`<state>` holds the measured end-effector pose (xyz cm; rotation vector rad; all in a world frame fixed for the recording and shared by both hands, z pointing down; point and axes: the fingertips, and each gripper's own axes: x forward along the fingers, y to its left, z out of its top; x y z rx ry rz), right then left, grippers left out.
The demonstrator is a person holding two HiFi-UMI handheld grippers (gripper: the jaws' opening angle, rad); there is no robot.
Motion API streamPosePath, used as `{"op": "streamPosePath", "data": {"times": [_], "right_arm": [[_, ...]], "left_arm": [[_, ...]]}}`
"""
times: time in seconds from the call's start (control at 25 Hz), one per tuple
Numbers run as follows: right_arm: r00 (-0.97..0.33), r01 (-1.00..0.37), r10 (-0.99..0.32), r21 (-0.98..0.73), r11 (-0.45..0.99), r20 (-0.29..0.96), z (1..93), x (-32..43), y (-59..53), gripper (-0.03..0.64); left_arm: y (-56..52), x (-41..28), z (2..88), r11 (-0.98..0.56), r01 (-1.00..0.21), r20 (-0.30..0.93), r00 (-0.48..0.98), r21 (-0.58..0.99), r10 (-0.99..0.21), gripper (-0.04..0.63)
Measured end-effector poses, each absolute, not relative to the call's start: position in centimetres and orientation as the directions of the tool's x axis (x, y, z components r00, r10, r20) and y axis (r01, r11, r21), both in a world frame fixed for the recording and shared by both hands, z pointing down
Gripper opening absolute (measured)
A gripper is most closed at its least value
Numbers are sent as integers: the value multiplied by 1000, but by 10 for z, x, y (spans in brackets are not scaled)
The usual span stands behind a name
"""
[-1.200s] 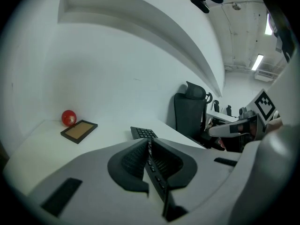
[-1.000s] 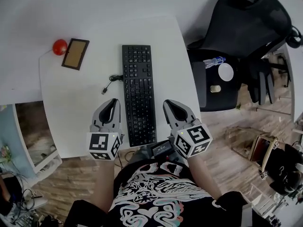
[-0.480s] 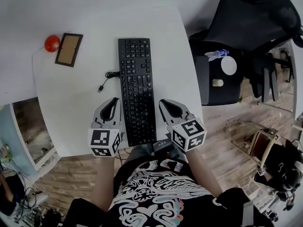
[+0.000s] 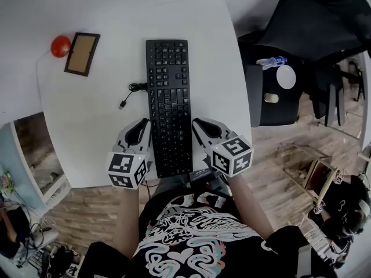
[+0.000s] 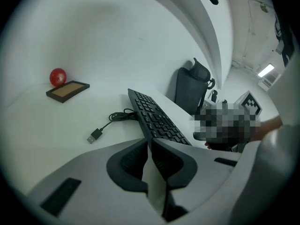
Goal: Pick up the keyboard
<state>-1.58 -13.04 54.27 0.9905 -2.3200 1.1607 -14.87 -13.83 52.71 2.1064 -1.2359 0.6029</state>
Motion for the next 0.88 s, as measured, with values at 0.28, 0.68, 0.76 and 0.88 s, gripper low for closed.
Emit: {"op": "streamPosePath", "data": {"times": [0.28, 0.68, 0.76, 0.88], "right_arm": [[-746, -666, -349, -644, 378, 567, 553, -27, -128, 58], [-752, -659, -260, -685, 311, 605, 563, -34, -132, 137], [-757, -653, -253, -689, 315, 602, 563, -36, -133, 137], [-762, -648, -251, -697, 307, 597, 561, -38, -134, 137]], "left_arm": [[-138, -149, 530, -284, -824, 599, 555, 490, -577, 40], [-134, -119, 550, -172, -675, 562, 707, 718, -430, 213], [-135, -117, 555, -118, -650, 556, 718, 751, -419, 212], [-139, -117, 555, -45, -601, 534, 739, 798, -410, 209]]}}
